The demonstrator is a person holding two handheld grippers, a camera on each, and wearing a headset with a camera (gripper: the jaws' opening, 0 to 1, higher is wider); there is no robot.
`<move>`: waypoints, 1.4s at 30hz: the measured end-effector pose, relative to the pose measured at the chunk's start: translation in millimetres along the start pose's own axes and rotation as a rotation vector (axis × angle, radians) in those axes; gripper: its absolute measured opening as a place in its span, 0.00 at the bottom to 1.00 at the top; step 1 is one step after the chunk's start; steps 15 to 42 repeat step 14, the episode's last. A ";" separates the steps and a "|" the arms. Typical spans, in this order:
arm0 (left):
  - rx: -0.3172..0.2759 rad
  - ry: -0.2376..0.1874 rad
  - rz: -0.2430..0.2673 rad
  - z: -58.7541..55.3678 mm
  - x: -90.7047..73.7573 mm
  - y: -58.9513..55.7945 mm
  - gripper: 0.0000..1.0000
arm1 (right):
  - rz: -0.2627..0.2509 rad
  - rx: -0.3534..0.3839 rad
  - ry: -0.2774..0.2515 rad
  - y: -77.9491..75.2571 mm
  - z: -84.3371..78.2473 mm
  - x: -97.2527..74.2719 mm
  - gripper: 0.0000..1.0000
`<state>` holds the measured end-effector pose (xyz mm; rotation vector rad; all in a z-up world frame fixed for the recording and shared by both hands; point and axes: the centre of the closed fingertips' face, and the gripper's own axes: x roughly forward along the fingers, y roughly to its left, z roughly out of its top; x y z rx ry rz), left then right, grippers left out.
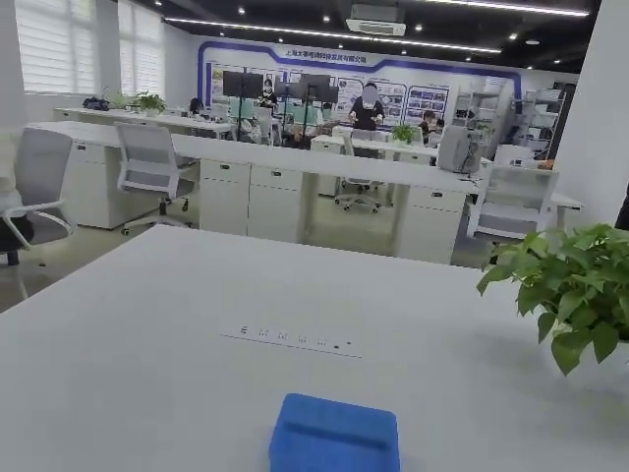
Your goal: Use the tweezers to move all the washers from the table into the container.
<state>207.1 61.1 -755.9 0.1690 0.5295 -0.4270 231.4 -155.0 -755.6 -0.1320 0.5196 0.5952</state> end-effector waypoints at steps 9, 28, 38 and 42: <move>-0.011 0.000 0.020 -2.7 -2.3 2.1 0.99 | -0.013 -0.016 0.000 -1.4 0.1 -1.4 0.99; -0.009 0.006 0.017 -2.7 -1.0 -1.8 0.99 | -0.002 -0.009 -0.001 0.3 -0.8 -0.9 0.99; -0.009 0.006 0.017 -2.7 -1.0 -1.8 0.99 | -0.002 -0.009 -0.001 0.3 -0.8 -0.9 0.99; -0.009 0.006 0.017 -2.7 -1.0 -1.8 0.99 | -0.002 -0.009 -0.001 0.3 -0.8 -0.9 0.99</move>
